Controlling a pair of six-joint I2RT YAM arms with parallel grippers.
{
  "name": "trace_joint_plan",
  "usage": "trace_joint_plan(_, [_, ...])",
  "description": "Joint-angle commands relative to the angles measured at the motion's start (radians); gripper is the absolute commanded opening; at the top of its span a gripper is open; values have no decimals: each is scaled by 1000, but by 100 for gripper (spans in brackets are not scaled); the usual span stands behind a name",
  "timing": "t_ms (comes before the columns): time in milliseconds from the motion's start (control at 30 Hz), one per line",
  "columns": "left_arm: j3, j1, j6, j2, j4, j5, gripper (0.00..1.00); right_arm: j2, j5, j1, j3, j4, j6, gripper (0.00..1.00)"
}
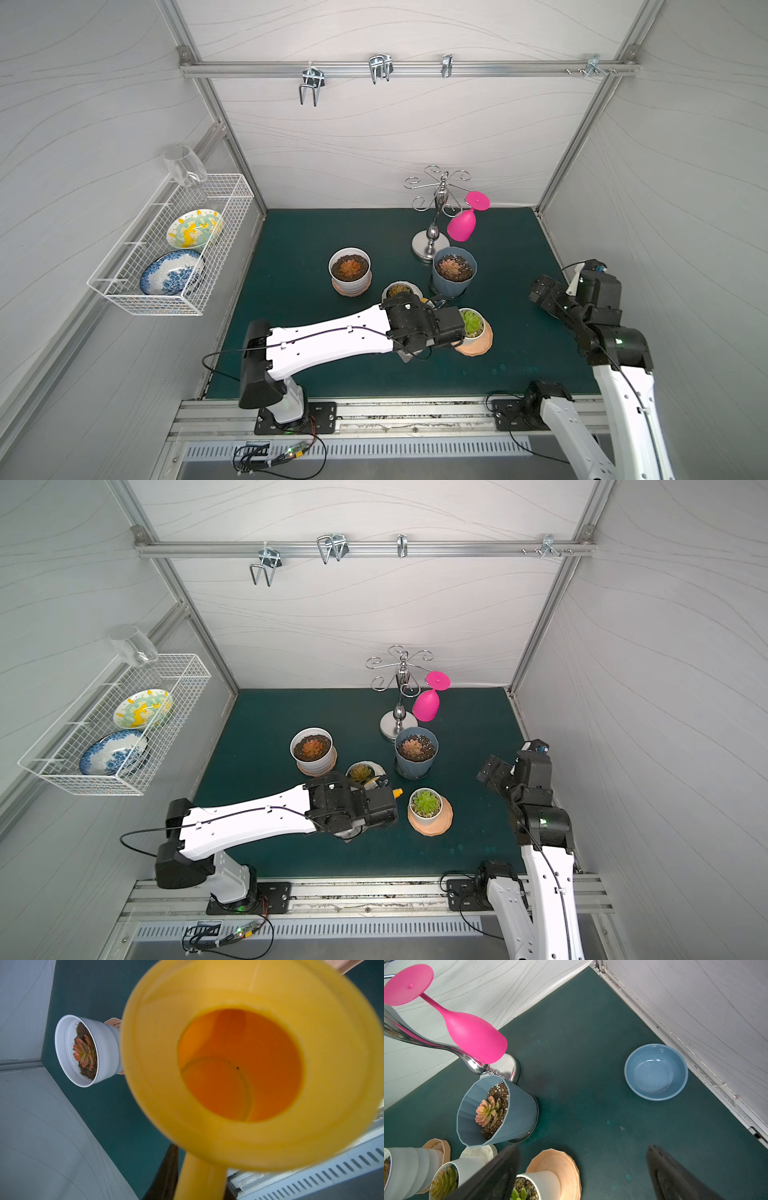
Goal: Water the succulent around the soil edge
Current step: Water the soil of the potted plant with water, then place the watering can at the center of the board.
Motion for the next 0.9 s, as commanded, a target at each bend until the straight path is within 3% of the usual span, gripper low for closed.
trace_joint_plan(0, [-91,5,-57,-92,100,-8,0,-6,-5,-7,21,-10,-9,99])
trace_joint_plan(467, [-610,10,-293,-579,440,-163,0,3,-24,-7,25,2,-17,99])
trace_joint_plan(867, [-846,11,-603,-683,438,-340,0,-4,-30,-6,21,7,-23,99])
